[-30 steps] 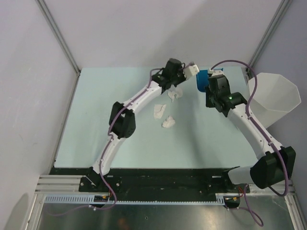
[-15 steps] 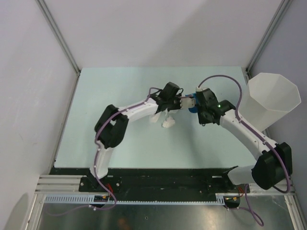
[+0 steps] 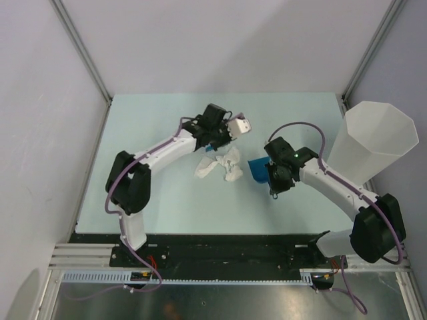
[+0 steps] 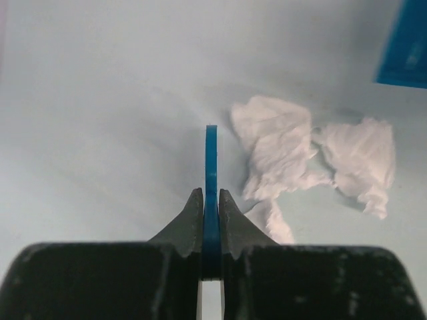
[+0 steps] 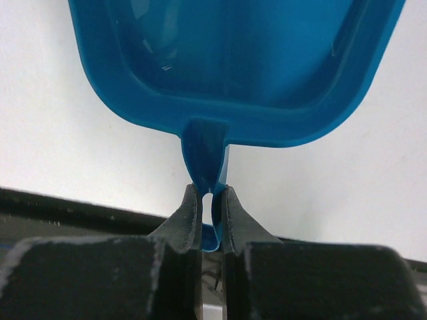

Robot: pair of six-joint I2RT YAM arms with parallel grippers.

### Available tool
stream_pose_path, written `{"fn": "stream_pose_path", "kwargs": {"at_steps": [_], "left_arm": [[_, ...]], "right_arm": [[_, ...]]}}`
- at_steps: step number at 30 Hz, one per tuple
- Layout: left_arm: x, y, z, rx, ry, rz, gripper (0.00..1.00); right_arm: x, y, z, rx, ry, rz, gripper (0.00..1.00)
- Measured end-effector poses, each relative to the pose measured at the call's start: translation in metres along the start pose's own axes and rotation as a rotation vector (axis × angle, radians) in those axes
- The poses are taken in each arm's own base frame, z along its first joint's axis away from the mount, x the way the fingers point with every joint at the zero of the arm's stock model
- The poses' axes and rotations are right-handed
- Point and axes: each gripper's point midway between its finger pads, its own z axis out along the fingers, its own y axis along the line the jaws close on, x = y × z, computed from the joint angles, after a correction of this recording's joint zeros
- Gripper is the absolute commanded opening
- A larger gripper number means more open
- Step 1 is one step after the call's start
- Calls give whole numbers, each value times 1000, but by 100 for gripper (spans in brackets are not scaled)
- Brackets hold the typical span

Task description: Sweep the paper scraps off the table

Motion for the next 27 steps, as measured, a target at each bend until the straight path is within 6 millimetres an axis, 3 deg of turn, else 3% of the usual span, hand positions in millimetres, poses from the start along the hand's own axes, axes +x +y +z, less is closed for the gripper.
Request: {"fn": "stream_pose_path", "kwargs": {"at_steps": [5,10,15,18,21,27], "left_arm": [[3,34,-36,-61,-35,-143,0],[0,41,-58,-56,-77,-223,0],[2,26,-43,10,-70,-248,0],[9,21,-17,53,-39,-264,0],[14,11,6,110,-32,-276,0],[0,-18,4,214,-87,-260,0]], "right_arm": [[31,20,-6,-33,106,-36,0],[65,48,2,-66,218,-118,0],[86,48,28,-37,342,-128,0],[88,51,45,-38,374,-124,0],[85,53,54,-52,377,-116,0],[59,53,68,-77,329,-84,0]]}}
